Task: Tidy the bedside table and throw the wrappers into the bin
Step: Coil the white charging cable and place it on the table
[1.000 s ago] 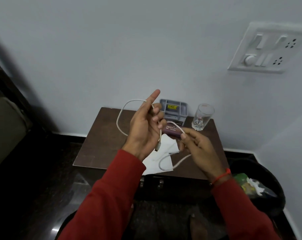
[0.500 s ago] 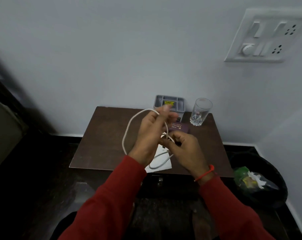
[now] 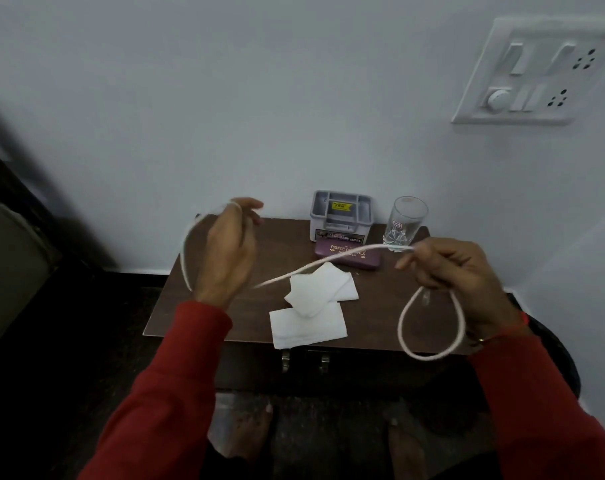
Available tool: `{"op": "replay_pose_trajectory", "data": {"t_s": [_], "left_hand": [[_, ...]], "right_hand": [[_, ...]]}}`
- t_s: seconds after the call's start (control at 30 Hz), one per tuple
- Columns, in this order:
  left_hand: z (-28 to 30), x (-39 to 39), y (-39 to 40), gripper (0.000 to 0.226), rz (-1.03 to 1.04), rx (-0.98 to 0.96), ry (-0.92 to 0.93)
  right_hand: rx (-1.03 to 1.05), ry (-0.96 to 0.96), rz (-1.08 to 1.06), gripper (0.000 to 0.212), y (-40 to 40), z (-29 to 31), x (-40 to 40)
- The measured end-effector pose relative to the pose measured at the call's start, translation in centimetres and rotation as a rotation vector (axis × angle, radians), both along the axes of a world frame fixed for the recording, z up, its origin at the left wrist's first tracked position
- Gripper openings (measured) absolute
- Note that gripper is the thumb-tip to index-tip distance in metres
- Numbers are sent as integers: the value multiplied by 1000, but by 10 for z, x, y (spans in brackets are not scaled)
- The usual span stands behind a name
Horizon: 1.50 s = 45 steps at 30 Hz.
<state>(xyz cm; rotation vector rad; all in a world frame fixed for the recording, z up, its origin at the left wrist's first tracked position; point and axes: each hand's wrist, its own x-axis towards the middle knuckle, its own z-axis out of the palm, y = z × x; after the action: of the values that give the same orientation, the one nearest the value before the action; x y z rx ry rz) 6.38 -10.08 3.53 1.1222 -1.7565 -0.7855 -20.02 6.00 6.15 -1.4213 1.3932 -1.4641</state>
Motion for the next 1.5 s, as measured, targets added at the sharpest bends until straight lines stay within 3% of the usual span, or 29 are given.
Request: {"op": "replay_pose_trajectory", "data": {"t_s": [0.07, 0.17, 0.27, 0.4, 0.47, 0.6, 0.7, 0.77, 0.83, 0.87, 0.93, 0.97, 1.03, 1.13, 1.2, 1.27, 1.33, 1.43, 1.5], "left_hand": [[-8, -2, 3, 37, -149, 100, -84], [-6, -22, 26, 36, -310, 403, 95], [-5, -33, 38, 33, -183, 568, 353], [-5, -15, 11, 18, -40, 718, 889], [-11, -8, 3, 10, -46, 687, 910], [-31, -3, 4, 43, -27, 492, 483], [-46, -4, 8, 53, -141, 310, 175], [-46, -9, 13, 48, -220, 295, 55], [-43, -15, 23, 23, -324, 331, -164], [-38, -20, 29, 29, -421, 359, -283], [-24, -32, 49, 72, -667, 539, -390], [-17, -40, 60, 84, -801, 698, -318], [0, -55, 81, 82, -1082, 925, -22], [23, -60, 95, 51, -1352, 941, 537], [39, -56, 93, 32, -1371, 903, 859], [58, -52, 87, 21, -1241, 817, 1113], [69, -52, 78, 18, -932, 653, 1266], [69, -54, 59, 12, -414, 403, 1266], [54, -54, 50, 11, -215, 281, 1122]], "right_hand": [[-68, -66, -59, 38, 3, 3, -7], [-76, 0, -89, 35, 1, 4, -2], [-20, 72, -92, 27, -4, 3, 1], [2, 31, -122, 21, 5, 7, -11], [47, 67, -57, 20, 12, 13, -14], [-11, 36, -67, 27, 22, 21, -24], [-29, -15, -37, 43, 27, 23, -29], [-39, -30, -18, 44, 28, 23, -29], [-105, -33, -73, 39, 24, 23, -25], [-142, -17, -135, 35, 21, 22, -24], [-169, 58, -285, 30, 11, 17, -24], [-161, 109, -354, 28, 6, 12, -25], [-105, 251, -452, 24, -2, -2, -28], [87, 490, -417, 21, -8, -19, -29], [218, 599, -311, 21, -10, -23, -26], [310, 629, -186, 24, -11, -18, -18], [340, 556, -42, 24, -11, -10, -4], [480, 225, 269, 17, -8, 3, 22], [597, 164, 448, 16, -5, 5, 37]]}}
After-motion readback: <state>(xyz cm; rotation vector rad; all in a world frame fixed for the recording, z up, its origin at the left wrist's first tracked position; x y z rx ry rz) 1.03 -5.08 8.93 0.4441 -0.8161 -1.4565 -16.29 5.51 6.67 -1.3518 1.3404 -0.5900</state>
